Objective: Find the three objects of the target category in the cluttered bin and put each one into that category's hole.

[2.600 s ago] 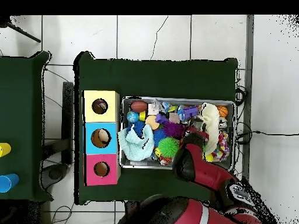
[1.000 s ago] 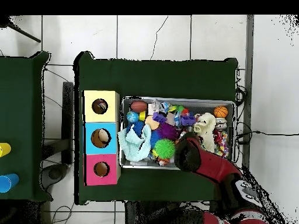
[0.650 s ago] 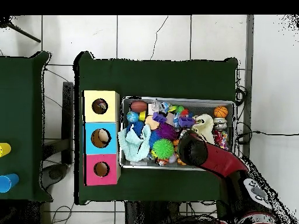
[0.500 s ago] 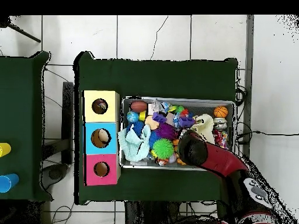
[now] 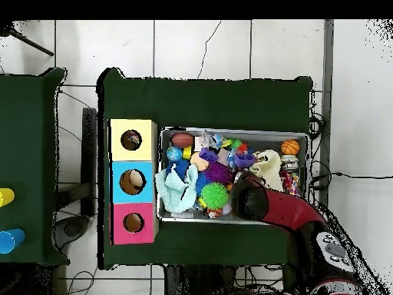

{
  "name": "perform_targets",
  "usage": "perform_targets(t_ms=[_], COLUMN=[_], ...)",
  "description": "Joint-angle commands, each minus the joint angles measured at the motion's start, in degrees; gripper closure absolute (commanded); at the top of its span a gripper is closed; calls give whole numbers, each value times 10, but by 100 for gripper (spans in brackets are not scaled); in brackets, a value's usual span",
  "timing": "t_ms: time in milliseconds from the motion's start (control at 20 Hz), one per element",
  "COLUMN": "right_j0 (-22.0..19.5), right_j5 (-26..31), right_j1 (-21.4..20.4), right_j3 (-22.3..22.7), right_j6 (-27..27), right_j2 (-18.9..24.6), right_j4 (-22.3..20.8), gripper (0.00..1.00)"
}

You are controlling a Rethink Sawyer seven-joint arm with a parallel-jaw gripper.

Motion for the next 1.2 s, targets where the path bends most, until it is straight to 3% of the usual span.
perform_targets(t_ms=[50, 300, 800, 900, 1100, 1200], right_j0=[78, 120, 141, 137, 94, 93], right_j5=[11, 53, 57, 52, 33, 33], right_j1=[-48, -122, -124, -116, -108, -106], right_j3=[61, 63, 38, 44, 80, 83], right_j6=[26, 29, 34, 44, 52, 60], right_j2=[9, -30, -48, -34, 47, 57], right_j4=[-61, -66, -62, -52, -33, -25], gripper=[100, 100, 100, 100, 100, 100])
